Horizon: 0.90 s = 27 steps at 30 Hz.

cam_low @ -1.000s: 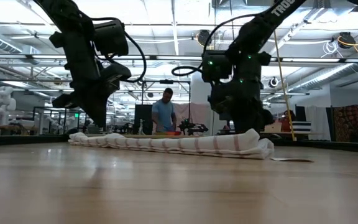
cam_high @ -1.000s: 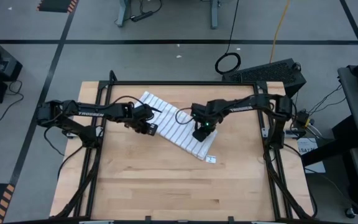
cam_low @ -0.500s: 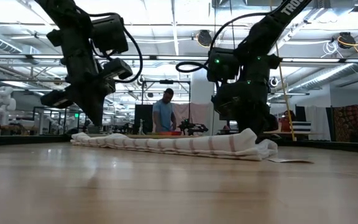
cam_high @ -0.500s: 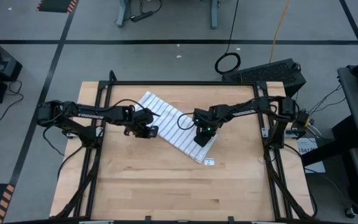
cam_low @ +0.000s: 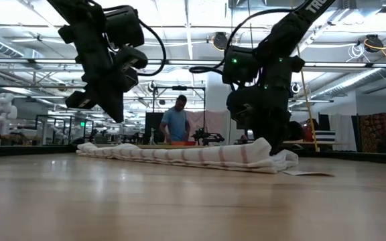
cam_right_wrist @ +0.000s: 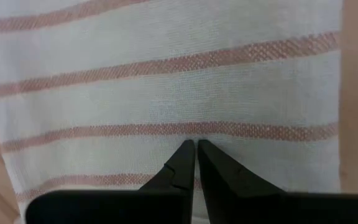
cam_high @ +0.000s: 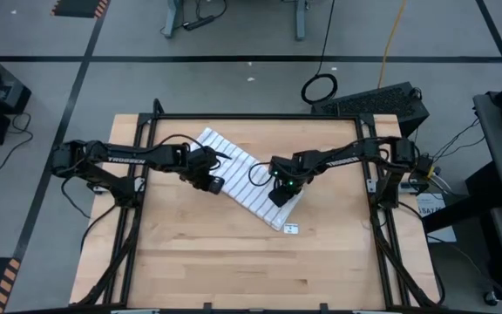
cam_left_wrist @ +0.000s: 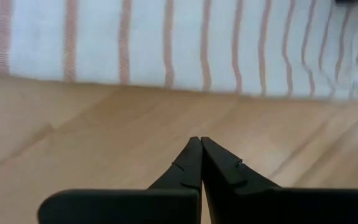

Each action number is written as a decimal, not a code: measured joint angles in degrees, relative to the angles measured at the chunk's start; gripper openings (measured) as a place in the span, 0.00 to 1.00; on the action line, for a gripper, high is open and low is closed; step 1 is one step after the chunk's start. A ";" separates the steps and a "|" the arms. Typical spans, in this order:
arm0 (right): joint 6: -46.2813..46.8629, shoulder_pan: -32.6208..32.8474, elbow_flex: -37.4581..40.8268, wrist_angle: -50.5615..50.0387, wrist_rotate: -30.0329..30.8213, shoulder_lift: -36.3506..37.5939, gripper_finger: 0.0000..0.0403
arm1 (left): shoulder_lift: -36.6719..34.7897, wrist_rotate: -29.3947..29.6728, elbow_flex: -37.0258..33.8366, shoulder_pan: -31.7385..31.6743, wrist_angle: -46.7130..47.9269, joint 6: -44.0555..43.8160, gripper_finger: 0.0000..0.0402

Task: Roll towel
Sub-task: Roll the white towel

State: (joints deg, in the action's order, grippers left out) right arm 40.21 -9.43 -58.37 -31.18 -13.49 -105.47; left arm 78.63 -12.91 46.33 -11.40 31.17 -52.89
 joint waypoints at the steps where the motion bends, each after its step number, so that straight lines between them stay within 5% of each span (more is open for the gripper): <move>1: 1.54 0.29 -0.02 -0.31 0.28 0.00 0.04 | 0.00 -0.87 0.00 0.02 0.56 1.49 0.02; 9: 17.21 5.66 -0.01 -0.11 0.08 -0.04 0.04 | 0.00 -0.80 0.00 1.16 11.48 12.62 0.02; 13: 28.58 10.20 0.02 1.99 0.06 -0.04 0.04 | 0.71 8.80 -1.59 0.48 16.61 20.22 0.02; 27: 63.94 24.31 0.15 15.21 10.39 -0.33 0.04 | 3.76 7.28 -4.52 -9.01 6.18 32.81 0.02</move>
State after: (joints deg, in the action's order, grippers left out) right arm 104.15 14.88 -58.22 -15.98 -3.10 -105.80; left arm 82.39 -5.63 41.80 -20.41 37.35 -20.08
